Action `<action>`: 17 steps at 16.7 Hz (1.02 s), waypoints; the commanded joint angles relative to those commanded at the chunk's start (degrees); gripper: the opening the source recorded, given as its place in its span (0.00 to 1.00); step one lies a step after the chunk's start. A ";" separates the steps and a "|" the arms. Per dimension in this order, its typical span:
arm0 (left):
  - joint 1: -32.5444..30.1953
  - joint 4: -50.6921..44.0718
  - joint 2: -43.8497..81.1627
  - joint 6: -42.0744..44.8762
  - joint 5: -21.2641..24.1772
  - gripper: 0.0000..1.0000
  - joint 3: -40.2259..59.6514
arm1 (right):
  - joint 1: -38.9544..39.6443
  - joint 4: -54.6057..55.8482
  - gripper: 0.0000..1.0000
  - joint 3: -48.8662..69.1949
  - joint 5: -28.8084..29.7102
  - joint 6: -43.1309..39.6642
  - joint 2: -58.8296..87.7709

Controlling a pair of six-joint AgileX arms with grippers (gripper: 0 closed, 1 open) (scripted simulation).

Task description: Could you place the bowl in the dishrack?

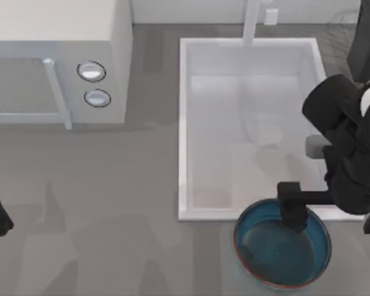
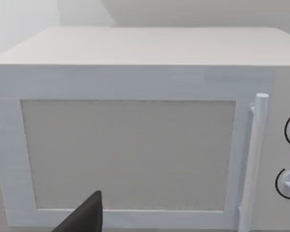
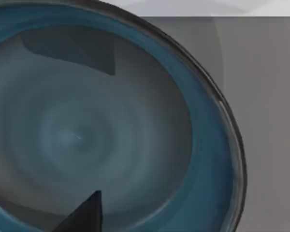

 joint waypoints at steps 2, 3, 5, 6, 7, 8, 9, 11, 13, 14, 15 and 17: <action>0.00 0.00 0.00 0.00 0.00 1.00 0.00 | 0.06 5.79 1.00 -3.70 0.00 0.11 1.86; 0.00 0.00 0.00 0.00 0.00 1.00 0.00 | 0.12 8.05 1.00 -5.21 0.00 0.17 2.66; 0.00 0.00 0.00 0.00 0.00 1.00 0.00 | 0.20 10.78 1.00 -7.23 0.01 0.27 3.69; 0.00 0.00 0.00 0.00 0.00 1.00 0.00 | 0.21 11.23 1.00 -7.61 0.01 0.28 3.85; 0.00 0.00 0.00 0.00 0.00 1.00 0.00 | 0.21 11.24 1.00 -7.62 0.01 0.28 3.85; 0.00 0.00 0.00 0.00 0.00 1.00 0.00 | 0.21 11.24 1.00 -7.62 0.01 0.28 3.85; 0.00 0.00 0.00 0.00 0.00 1.00 0.00 | 0.21 11.24 1.00 -7.62 0.01 0.28 3.85; 0.00 0.00 0.00 0.00 0.00 1.00 0.00 | 0.21 11.24 0.85 -7.62 0.01 0.28 3.85; 0.00 0.00 0.00 0.00 0.00 1.00 0.00 | 0.21 11.24 0.70 -7.62 0.01 0.28 3.85; 0.00 0.00 0.00 0.00 0.00 1.00 0.00 | 0.21 11.24 0.62 -7.62 0.01 0.28 3.85; 0.00 0.00 0.00 0.00 0.00 1.00 0.00 | 0.21 11.24 0.55 -7.62 0.01 0.28 3.85; 0.00 0.00 0.00 0.00 0.00 1.00 0.00 | 0.21 11.24 0.40 -7.62 0.01 0.28 3.85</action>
